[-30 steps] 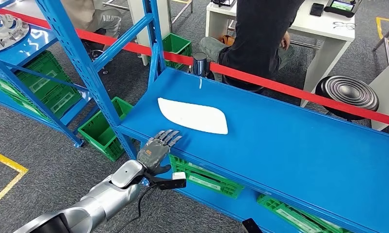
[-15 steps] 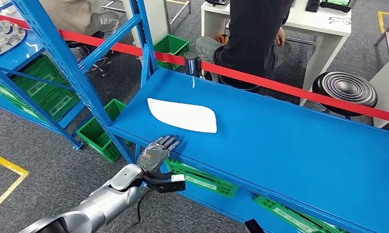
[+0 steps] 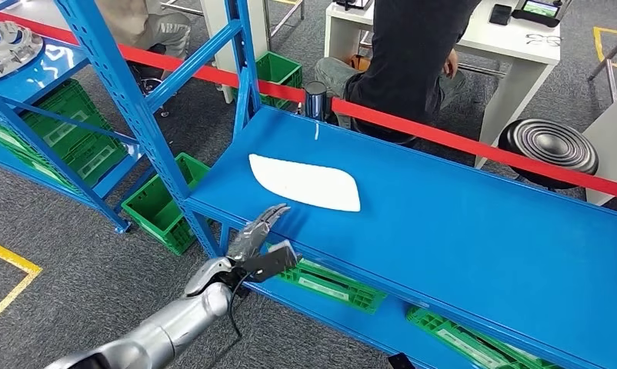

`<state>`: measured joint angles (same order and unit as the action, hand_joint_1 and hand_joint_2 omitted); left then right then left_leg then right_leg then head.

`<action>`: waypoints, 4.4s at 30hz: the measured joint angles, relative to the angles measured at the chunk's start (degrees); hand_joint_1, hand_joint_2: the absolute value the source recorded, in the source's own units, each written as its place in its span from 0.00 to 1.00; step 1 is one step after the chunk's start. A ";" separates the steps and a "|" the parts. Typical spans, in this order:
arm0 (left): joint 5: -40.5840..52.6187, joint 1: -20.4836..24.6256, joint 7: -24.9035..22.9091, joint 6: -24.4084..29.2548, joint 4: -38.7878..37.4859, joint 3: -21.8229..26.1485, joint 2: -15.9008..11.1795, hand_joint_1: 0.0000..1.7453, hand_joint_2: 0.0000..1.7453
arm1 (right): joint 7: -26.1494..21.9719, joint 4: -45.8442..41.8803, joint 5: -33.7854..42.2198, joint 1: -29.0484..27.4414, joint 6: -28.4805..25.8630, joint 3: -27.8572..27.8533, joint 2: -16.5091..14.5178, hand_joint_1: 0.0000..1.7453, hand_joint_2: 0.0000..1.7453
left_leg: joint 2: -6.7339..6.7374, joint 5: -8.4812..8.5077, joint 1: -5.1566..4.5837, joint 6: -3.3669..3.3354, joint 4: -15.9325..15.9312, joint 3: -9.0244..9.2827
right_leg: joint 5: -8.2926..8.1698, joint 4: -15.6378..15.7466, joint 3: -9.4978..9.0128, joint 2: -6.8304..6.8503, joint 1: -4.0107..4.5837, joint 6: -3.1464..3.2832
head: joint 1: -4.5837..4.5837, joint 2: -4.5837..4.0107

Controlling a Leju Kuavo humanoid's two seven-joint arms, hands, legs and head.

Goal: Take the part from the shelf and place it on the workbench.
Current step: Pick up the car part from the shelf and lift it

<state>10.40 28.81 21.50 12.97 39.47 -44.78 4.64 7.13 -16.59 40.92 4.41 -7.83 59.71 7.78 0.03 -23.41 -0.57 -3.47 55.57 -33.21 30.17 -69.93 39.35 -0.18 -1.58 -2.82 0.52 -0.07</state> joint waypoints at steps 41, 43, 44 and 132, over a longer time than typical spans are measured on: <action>-38.95 -16.63 3.50 -20.78 55.47 -1.06 -13.44 0.00 0.00 | -1.06 0.77 4.45 -1.81 0.61 -3.36 0.11 0.00 0.00 | -0.08 -6.89 0.48 3.10 9.84 -3.38 | -4.46 12.08 -5.96 0.05 -0.29 2.21 | 0.27 0.00; -39.03 -17.84 4.76 -20.04 55.23 -0.80 -14.09 0.00 0.00 | -1.22 0.86 4.83 -2.31 0.71 -3.53 0.12 0.00 0.00 | -0.07 -9.70 0.79 3.54 16.91 -6.75 | -4.26 12.09 -5.84 0.00 -0.13 2.43 | 0.30 0.00; -39.02 -18.46 5.45 -19.58 55.12 -0.60 -14.39 0.00 0.00 | -1.33 0.87 4.92 -2.59 0.81 -3.61 0.12 0.00 0.00 | -0.07 -9.68 0.88 3.54 18.29 -7.46 | -4.13 12.09 -5.85 -0.04 -0.02 2.56 | 0.30 0.00; -37.13 -23.86 9.94 -24.95 57.83 3.57 -16.40 0.00 0.00 | 12.02 0.80 9.55 -3.57 16.51 6.80 0.14 0.00 0.00 | -0.08 -5.48 0.44 2.91 6.52 -1.56 | -3.68 12.65 -7.24 0.11 -0.28 2.55 | 0.32 0.00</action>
<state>-26.73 4.95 31.44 -11.98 97.30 -41.22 -11.76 19.14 -15.79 50.46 0.84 8.68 66.51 7.92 -0.05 -28.89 -0.12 -0.56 62.09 -34.77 26.49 -57.27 32.11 -0.08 -1.86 -0.26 0.84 -0.07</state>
